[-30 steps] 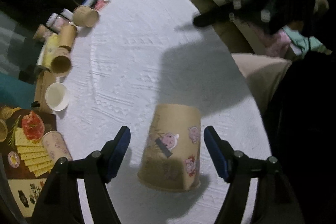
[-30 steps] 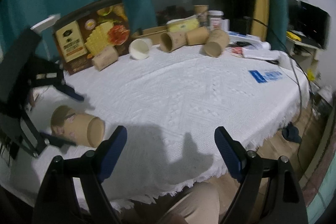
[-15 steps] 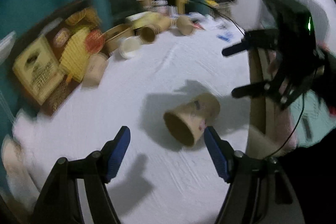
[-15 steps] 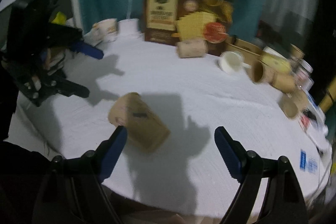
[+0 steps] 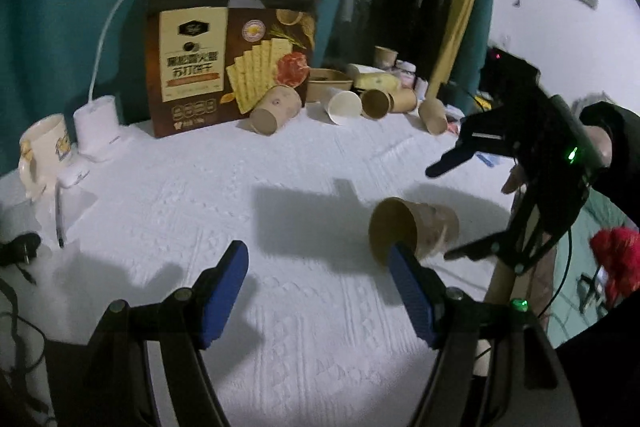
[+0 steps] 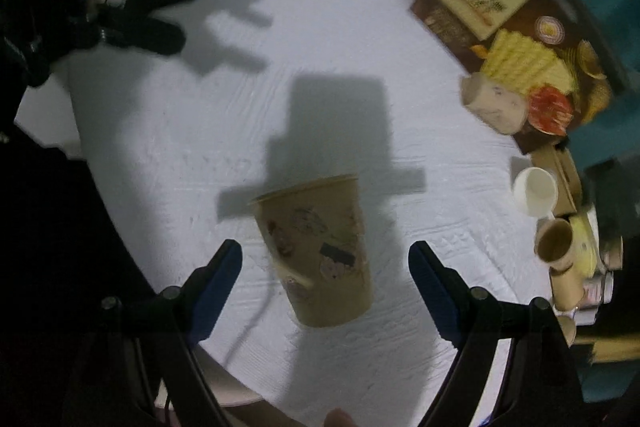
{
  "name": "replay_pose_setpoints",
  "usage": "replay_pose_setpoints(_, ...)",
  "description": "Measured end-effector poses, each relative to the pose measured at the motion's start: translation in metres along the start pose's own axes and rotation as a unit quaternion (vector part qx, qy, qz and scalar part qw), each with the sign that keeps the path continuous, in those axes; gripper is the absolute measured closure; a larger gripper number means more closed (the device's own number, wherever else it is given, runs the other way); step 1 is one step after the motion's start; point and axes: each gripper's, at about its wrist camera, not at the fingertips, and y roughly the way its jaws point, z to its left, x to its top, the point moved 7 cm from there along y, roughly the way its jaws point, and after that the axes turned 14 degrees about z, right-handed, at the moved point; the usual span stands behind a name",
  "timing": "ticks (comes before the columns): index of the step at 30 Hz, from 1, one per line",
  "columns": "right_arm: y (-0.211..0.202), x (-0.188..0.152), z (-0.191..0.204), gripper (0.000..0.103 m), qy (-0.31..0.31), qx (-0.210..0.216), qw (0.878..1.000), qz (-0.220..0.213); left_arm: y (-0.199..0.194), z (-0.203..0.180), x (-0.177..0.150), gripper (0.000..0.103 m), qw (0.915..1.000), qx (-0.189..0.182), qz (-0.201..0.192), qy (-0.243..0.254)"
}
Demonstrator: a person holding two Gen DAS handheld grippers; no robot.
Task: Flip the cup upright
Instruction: 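Grasp the pig-printed cup with the right tool while the left tool releases it, then turn the held cup rim-up with the right tool and lower it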
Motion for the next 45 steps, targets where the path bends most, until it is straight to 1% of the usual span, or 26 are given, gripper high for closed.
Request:
replay_pose_setpoints(2,0.009,0.004,0.002,0.019,-0.026,-0.005,0.999,0.029,0.002,0.006,-0.007,0.03,0.9999,0.0,0.003,-0.01)
replay_pose_setpoints(4,0.016,0.009,0.003,0.019,-0.039,-0.011,0.998,0.045,0.007,0.015,-0.016,0.03,0.9997,-0.001,0.01,-0.024)
replay_pose_setpoints(7,0.028,0.017,0.004,0.019,-0.044,0.003,0.996,0.074,0.004,0.024,-0.027,0.03,0.9991,-0.005,0.011,-0.041)
replay_pose_setpoints(9,0.037,0.019,0.008,0.019,-0.059,0.009,0.994,0.092,0.004,0.03,-0.032,0.03,0.9988,-0.008,0.012,-0.047)
replay_pose_setpoints(11,0.043,0.023,0.011,0.019,-0.069,0.011,0.993,0.1,0.005,0.034,-0.034,0.03,0.9986,-0.006,0.013,-0.051)
replay_pose_setpoints(14,0.049,0.029,0.011,0.019,-0.065,0.031,0.991,0.109,0.008,0.041,-0.038,0.03,0.998,-0.009,0.018,-0.059)
replay_pose_setpoints(18,0.053,0.029,0.015,0.02,-0.083,0.048,0.988,0.12,0.013,0.045,-0.04,0.03,0.998,-0.01,0.023,-0.059)
replay_pose_setpoints(19,0.053,0.028,0.015,0.022,-0.084,0.055,0.987,0.123,0.013,0.046,-0.04,0.03,0.998,-0.011,0.023,-0.058)
replay_pose_setpoints(20,0.054,0.027,0.014,0.03,-0.083,0.062,0.987,0.126,0.014,0.046,-0.04,0.03,0.998,-0.015,0.022,-0.058)
replay_pose_setpoints(21,0.055,0.027,0.013,0.033,-0.081,0.065,0.986,0.129,0.017,0.047,-0.041,0.03,0.9978,-0.019,0.024,-0.058)
replay_pose_setpoints(22,0.056,0.028,0.011,0.04,-0.08,0.066,0.986,0.132,0.019,0.048,-0.042,0.03,0.9976,-0.019,0.027,-0.06)
replay_pose_setpoints(29,0.054,0.027,0.013,0.042,-0.084,0.071,0.985,0.132,0.02,0.052,-0.044,0.03,0.9964,-0.035,0.025,-0.072)
replay_pose_setpoints(32,0.046,0.028,0.015,0.042,-0.081,0.07,0.987,0.121,0.021,0.054,-0.044,0.03,0.9962,-0.032,0.029,-0.075)
replay_pose_setpoints(35,0.04,0.032,0.013,0.042,-0.063,0.069,0.991,0.099,0.019,0.055,-0.044,0.03,0.9962,-0.027,0.029,-0.078)
replay_pose_setpoints(38,0.03,0.036,0.001,0.042,-0.019,0.073,0.995,0.061,0.018,0.055,-0.045,0.03,0.9956,-0.028,0.029,-0.084)
replay_pose_setpoints(40,0.022,0.037,-0.008,0.042,0.016,0.078,0.996,0.032,0.017,0.055,-0.045,0.03,0.9955,-0.027,0.029,-0.087)
replay_pose_setpoints(42,0.015,0.039,-0.022,0.042,0.067,0.088,0.994,-0.011,0.016,0.055,-0.045,0.03,0.9951,-0.026,0.029,-0.091)
replay_pose_setpoints(43,0.013,0.039,-0.03,0.042,0.097,0.095,0.99,-0.036,0.015,0.055,-0.045,0.029,0.9948,-0.026,0.029,-0.095)
replay_pose_setpoints(45,0.008,0.036,-0.042,0.042,0.152,0.109,0.979,-0.086,0.014,0.057,-0.045,0.029,0.9939,-0.027,0.027,-0.103)
